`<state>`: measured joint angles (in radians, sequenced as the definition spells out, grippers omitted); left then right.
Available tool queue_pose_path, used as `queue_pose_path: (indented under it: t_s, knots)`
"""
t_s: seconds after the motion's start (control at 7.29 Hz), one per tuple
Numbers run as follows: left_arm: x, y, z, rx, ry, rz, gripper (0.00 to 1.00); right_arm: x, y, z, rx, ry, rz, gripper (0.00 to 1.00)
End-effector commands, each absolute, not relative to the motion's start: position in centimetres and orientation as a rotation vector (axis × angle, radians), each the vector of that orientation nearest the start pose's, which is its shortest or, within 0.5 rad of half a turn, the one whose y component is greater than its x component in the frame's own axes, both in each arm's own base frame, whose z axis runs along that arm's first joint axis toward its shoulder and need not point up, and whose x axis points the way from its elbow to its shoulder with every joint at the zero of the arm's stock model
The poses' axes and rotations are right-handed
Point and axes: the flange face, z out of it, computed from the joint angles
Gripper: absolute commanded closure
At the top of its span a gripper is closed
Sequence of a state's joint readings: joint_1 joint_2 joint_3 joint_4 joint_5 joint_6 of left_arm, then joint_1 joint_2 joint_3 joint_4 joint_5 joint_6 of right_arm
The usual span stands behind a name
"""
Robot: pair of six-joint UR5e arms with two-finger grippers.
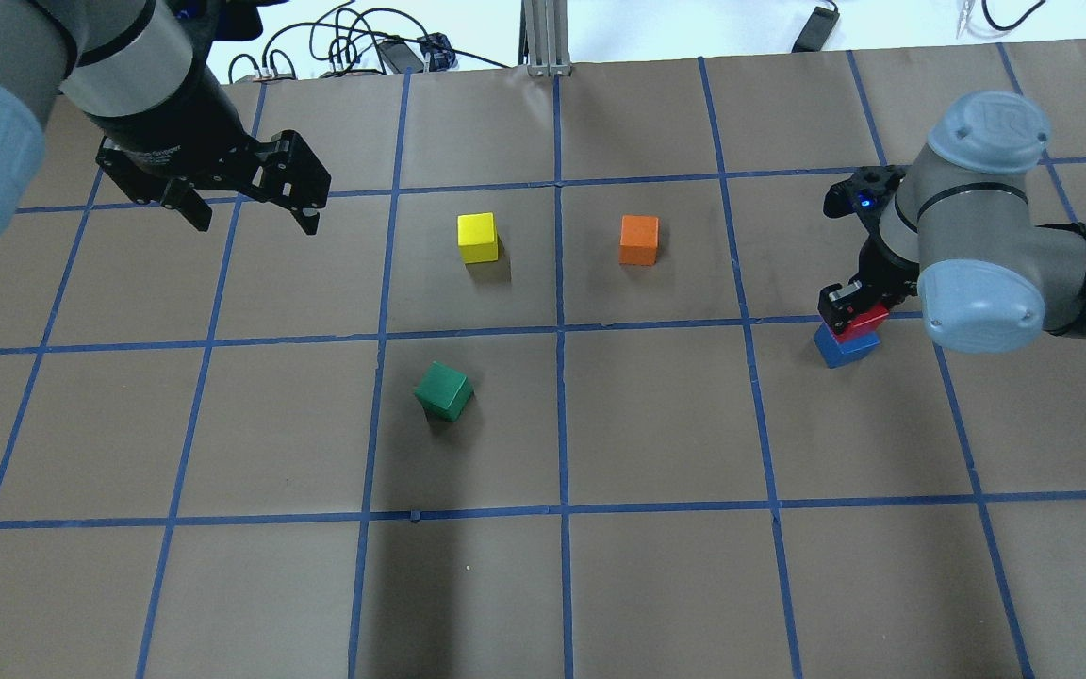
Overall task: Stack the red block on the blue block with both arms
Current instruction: 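Lower the held red cube onto the blue cube with the right gripper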
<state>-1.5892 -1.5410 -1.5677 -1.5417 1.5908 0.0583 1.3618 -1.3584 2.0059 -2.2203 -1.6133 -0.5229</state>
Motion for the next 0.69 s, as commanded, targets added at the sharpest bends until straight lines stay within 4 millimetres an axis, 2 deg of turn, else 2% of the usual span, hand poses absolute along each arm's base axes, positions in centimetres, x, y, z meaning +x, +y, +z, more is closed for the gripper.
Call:
queue_pose_path:
  t_s: [0.0,0.41,0.55]
  knots:
    - [-14.02,-48.22,50.74,0.119,3.117,-0.097,0.00,2.24,-51.36,24.49,-0.491,3.136,0.054,1.00]
    - [-14.02,-48.27,50.67,0.119,3.117,-0.095,0.00,2.06,-51.23,24.84,-0.488,3.149,0.057,0.96]
    - [-14.02,-48.27,50.67,0.119,3.117,-0.095,0.00,2.05,-51.22,24.84,-0.488,3.150,0.057,0.90]
